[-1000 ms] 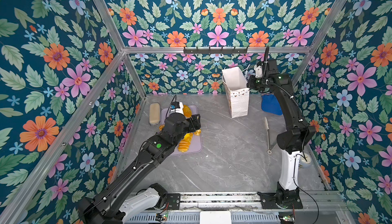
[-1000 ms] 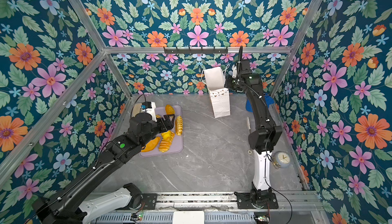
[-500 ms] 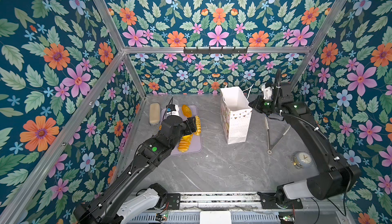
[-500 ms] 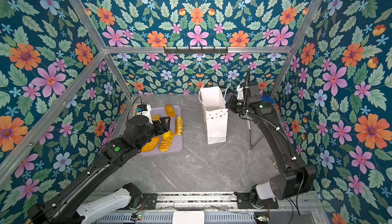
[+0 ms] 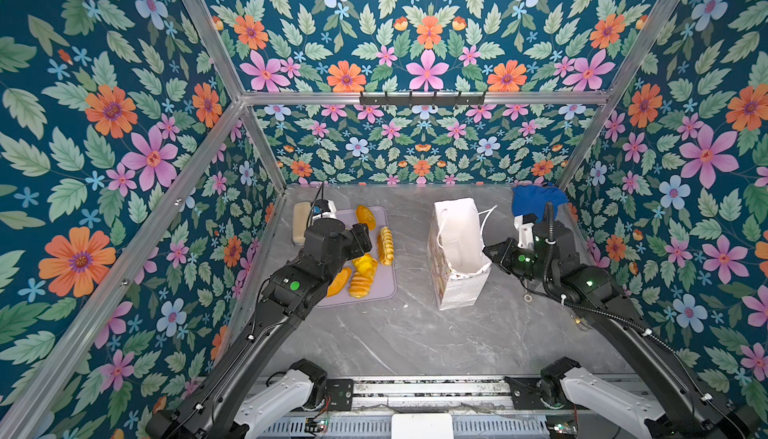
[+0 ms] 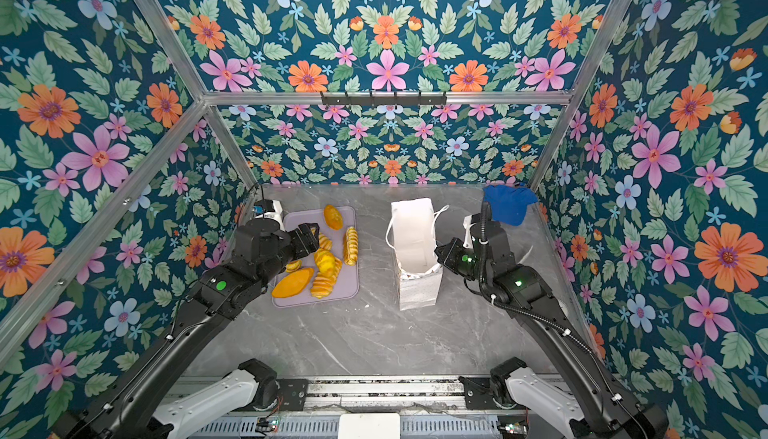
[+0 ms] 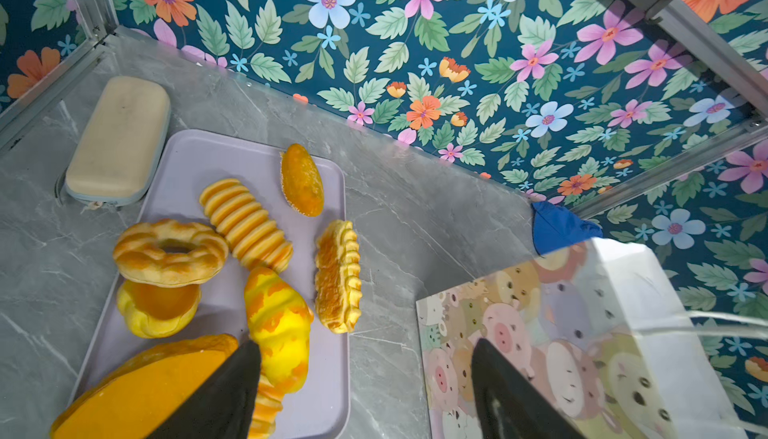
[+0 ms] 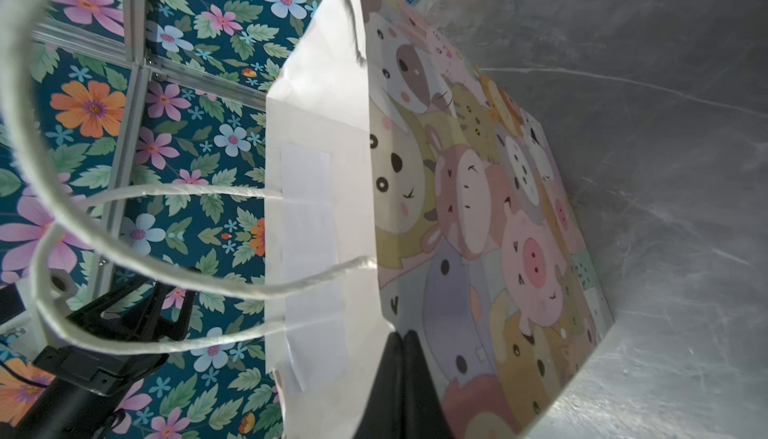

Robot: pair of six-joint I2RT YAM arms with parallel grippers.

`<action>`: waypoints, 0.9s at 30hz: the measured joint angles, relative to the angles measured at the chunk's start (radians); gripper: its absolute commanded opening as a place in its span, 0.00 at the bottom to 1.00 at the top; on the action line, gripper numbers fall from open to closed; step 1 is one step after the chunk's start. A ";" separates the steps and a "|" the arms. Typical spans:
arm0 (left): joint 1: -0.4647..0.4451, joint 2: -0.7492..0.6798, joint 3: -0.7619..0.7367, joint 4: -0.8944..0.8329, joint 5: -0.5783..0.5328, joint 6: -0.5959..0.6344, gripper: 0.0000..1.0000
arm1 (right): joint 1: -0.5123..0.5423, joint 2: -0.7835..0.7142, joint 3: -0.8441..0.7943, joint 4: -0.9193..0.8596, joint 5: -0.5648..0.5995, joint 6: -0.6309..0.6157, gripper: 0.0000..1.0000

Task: Place the fake bread into the paper bag
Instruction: 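Grasp the paper bag's rope handle with the right gripper and drag it nearer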

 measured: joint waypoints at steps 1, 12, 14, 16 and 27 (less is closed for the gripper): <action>0.017 0.001 0.000 0.000 0.015 0.001 0.80 | 0.002 -0.011 -0.009 0.009 0.004 0.016 0.00; 0.072 0.021 0.002 -0.004 0.085 0.005 0.79 | 0.008 -0.085 0.004 -0.004 0.006 0.084 0.00; 0.072 0.027 0.002 -0.004 0.091 0.004 0.79 | 0.008 -0.086 0.017 -0.031 0.014 0.077 0.00; 0.072 0.031 0.002 -0.004 0.100 0.004 0.79 | 0.008 -0.085 0.039 -0.063 0.029 0.066 0.00; 0.072 0.058 0.002 -0.001 0.130 0.004 0.75 | 0.007 -0.151 0.026 -0.156 0.124 0.011 0.00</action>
